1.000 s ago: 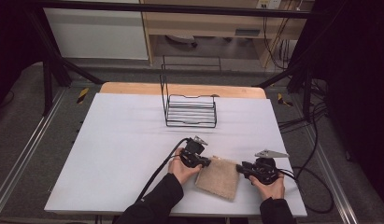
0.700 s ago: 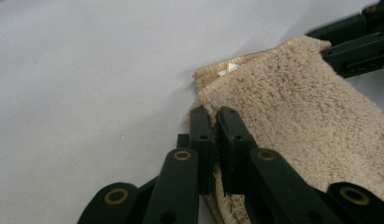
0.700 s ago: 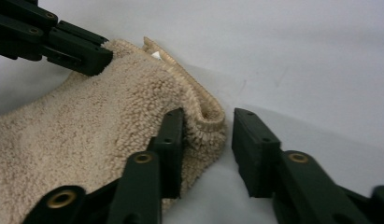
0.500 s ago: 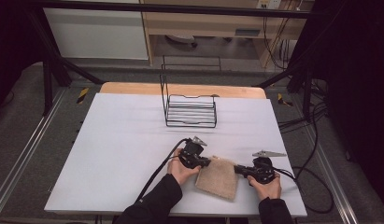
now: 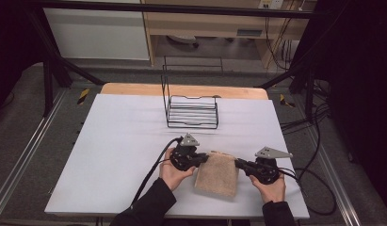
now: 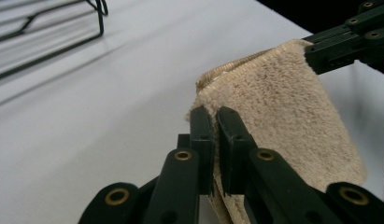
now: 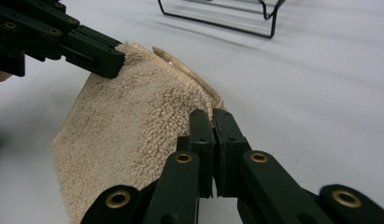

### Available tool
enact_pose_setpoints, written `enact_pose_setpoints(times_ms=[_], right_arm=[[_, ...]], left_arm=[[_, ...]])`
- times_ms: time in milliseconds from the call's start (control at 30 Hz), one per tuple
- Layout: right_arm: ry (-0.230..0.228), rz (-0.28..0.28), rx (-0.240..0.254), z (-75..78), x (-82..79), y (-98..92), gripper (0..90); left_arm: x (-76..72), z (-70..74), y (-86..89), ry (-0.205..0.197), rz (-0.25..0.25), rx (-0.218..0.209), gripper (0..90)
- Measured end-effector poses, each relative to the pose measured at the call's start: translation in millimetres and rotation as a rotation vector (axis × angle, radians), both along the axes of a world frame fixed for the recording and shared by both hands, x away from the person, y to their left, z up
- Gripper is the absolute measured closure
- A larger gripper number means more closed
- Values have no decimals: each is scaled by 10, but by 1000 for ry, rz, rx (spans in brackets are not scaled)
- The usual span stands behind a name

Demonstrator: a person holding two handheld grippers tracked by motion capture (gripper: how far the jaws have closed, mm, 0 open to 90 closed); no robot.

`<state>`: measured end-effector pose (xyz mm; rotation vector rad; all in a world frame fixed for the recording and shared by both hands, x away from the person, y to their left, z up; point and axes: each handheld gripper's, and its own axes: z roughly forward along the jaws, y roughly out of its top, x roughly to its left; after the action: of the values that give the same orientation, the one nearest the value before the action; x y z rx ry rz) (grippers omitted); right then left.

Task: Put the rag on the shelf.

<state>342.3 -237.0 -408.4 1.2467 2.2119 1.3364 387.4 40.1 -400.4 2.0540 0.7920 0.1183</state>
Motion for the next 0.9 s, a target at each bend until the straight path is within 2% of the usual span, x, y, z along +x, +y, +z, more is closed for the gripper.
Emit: enact_pose_setpoints(times_ms=[133,467,733,867,900], right_arm=[[-30,13,7,76,12,31,882],[-94,66,-19,318,29,146,885],[-134,100,-36,442,21,226,886],[-159,108,-34,502,30,251,887],[-166,110,-35,521,30,260,887]], left_arm=[[-40,140,50,-44,4,-5,853],[-11,242,147,-66,21,-20,853],[31,281,210,-73,35,-29,851],[31,335,242,-88,41,-40,852],[28,378,266,-104,47,-48,851]])
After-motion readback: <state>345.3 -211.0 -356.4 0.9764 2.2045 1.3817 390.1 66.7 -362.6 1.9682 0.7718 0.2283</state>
